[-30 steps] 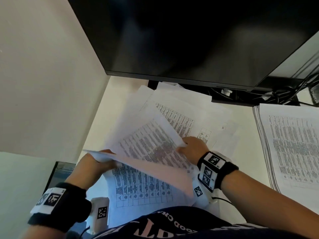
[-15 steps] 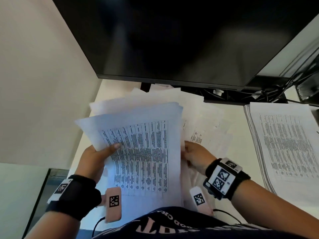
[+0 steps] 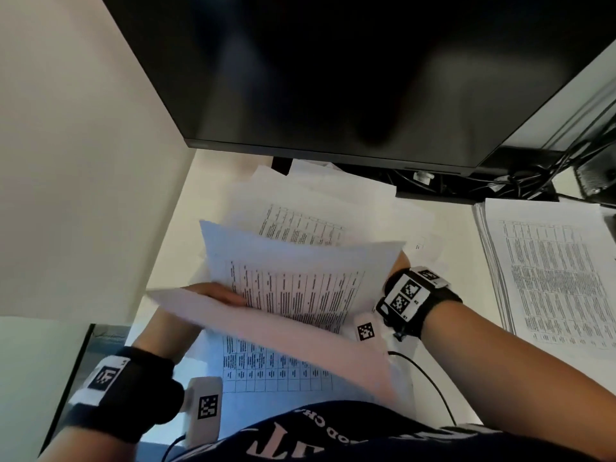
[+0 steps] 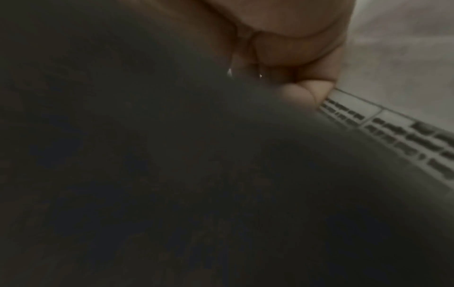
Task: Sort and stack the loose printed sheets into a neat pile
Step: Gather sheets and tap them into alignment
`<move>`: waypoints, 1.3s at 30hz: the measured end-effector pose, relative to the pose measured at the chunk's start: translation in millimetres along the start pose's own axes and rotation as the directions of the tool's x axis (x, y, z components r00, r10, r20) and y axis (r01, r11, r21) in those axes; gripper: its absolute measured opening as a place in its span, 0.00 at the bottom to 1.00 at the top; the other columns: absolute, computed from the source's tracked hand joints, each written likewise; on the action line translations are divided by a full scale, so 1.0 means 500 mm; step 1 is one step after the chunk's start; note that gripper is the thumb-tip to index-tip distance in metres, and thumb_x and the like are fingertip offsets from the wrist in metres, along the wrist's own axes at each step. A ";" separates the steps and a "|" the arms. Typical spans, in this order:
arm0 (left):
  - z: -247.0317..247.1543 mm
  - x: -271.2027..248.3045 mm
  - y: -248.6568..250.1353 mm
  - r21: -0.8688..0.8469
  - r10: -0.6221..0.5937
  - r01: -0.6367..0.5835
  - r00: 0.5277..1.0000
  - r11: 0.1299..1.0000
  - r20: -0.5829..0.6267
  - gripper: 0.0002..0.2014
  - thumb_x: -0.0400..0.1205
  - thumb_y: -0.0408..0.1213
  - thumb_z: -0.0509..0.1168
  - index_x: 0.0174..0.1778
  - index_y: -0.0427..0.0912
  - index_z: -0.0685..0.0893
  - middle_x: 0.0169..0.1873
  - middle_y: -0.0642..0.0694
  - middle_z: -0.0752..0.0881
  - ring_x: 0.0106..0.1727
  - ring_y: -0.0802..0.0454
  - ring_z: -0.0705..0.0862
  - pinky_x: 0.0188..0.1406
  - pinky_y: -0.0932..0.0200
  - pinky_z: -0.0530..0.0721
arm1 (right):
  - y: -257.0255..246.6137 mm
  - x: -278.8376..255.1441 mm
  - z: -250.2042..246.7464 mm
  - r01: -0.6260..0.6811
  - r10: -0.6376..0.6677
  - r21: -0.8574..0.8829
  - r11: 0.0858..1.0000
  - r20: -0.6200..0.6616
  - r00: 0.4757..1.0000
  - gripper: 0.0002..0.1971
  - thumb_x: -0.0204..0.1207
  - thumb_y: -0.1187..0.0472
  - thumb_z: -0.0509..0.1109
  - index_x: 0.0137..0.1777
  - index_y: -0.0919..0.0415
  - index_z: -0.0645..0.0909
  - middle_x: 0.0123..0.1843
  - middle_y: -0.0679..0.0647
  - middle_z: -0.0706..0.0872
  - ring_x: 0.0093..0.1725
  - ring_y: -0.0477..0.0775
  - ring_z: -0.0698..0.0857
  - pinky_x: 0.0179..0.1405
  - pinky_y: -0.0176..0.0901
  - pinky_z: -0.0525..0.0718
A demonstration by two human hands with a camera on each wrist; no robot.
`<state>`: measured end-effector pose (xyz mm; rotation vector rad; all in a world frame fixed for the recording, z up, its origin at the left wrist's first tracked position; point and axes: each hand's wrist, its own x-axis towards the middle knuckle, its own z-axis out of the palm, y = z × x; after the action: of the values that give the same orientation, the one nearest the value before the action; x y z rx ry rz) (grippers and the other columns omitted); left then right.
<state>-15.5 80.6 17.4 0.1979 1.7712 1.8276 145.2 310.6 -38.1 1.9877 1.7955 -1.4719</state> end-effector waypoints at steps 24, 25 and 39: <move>0.019 0.099 -0.034 0.581 0.008 -0.100 0.987 0.807 0.158 0.29 0.78 0.32 0.71 0.75 0.41 0.70 0.70 0.44 0.77 0.66 0.46 0.79 0.65 0.54 0.74 | 0.043 -0.046 -0.021 0.450 -0.470 0.205 0.870 0.063 0.880 0.20 0.74 0.77 0.65 0.43 0.48 0.84 0.42 0.41 0.89 0.41 0.39 0.85 0.52 0.40 0.81; 0.021 0.097 -0.028 0.572 -0.018 -0.083 0.986 0.816 0.168 0.25 0.78 0.33 0.72 0.71 0.43 0.75 0.64 0.46 0.83 0.63 0.47 0.82 0.61 0.55 0.75 | 0.052 -0.045 -0.030 0.452 -0.478 0.207 0.868 0.095 0.873 0.23 0.73 0.79 0.65 0.43 0.46 0.84 0.42 0.39 0.89 0.41 0.35 0.86 0.54 0.39 0.82; 0.010 0.046 -0.018 0.349 -0.192 0.055 0.908 0.935 0.372 0.31 0.70 0.07 0.54 0.15 0.46 0.83 0.25 0.50 0.87 0.27 0.51 0.85 0.27 0.60 0.82 | 0.126 -0.008 -0.069 0.016 -0.012 0.289 0.957 -0.017 1.000 0.12 0.69 0.56 0.76 0.33 0.53 0.74 0.24 0.52 0.80 0.22 0.51 0.76 0.25 0.39 0.77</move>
<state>-29.1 95.8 2.9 0.5393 1.7319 1.2727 216.3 309.7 -49.2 2.1199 1.6846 -1.8211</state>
